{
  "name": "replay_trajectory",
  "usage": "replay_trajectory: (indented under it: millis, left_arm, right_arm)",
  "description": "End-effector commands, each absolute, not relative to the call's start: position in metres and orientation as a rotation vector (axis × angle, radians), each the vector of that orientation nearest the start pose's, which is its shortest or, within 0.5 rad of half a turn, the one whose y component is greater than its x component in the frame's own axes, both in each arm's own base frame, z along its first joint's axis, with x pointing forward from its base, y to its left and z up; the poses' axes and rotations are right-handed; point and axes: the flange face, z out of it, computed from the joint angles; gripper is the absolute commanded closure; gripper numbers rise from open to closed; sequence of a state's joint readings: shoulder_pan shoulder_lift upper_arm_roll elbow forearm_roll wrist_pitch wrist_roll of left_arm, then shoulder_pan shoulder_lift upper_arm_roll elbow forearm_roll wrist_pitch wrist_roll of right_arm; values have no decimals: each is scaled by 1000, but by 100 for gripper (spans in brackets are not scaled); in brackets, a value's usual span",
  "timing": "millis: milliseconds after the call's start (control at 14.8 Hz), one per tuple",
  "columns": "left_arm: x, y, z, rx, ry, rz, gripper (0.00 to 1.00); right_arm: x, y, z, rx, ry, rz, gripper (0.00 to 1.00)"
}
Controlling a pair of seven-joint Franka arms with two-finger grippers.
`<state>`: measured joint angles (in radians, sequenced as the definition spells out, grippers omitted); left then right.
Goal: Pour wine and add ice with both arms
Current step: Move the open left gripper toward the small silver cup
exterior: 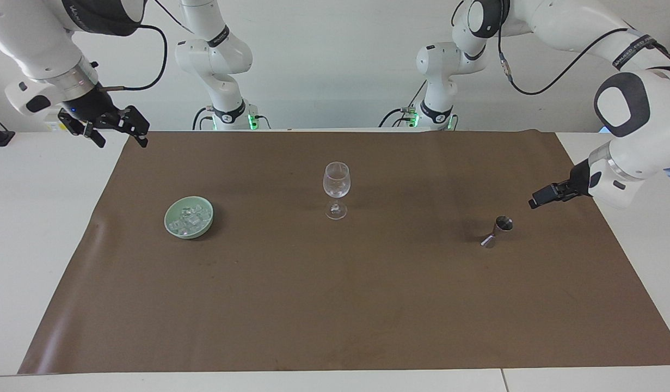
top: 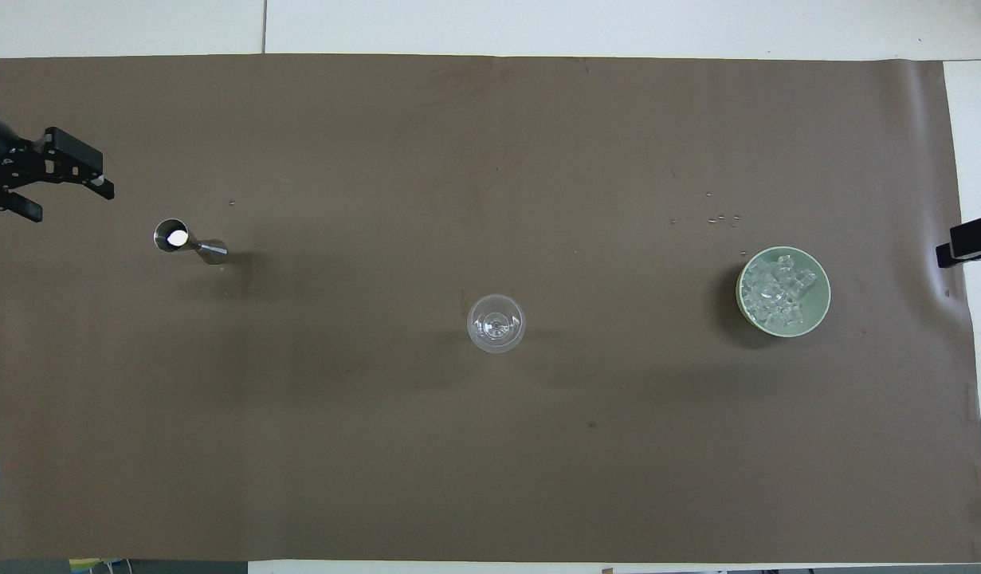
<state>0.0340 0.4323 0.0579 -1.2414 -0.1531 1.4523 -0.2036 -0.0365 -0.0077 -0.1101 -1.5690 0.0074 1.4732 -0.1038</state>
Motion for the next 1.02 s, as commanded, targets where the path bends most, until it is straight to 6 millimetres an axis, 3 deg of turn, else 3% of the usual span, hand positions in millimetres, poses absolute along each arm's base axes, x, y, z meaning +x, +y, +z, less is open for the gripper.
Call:
replay_trajectory:
  millis: [0, 271, 339, 407, 542, 610, 814, 949]
  left_arm:
    - [679, 49, 492, -3127, -958, 427, 0]
    - [708, 73, 439, -2930, -1567, 590, 0]
    - [713, 89, 428, -2843, -1730, 614, 0]
    - [713, 105, 424, -2809, -1835, 648, 0]
    - [713, 115, 415, -2707, -2011, 688, 0]
    - [707, 114, 399, -2647, -2059, 729, 0]
    - [673, 140, 384, -2575, -2191, 798, 0]
    - [655, 139, 369, -2539, -2292, 862, 0]
  right_arm:
    - [532, -78, 622, -3105, 70, 131, 0]
    - [532, -78, 622, -3105, 67, 133, 0]
    - [532, -79, 622, -3105, 72, 128, 0]
    - [532, -78, 622, -3105, 67, 133, 0]
    - [532, -79, 622, -3105, 72, 131, 0]
    - [532, -78, 622, -3105, 70, 133, 0]
    - [532, -78, 622, -3105, 67, 133, 0]
    - [532, -79, 622, -3105, 72, 133, 0]
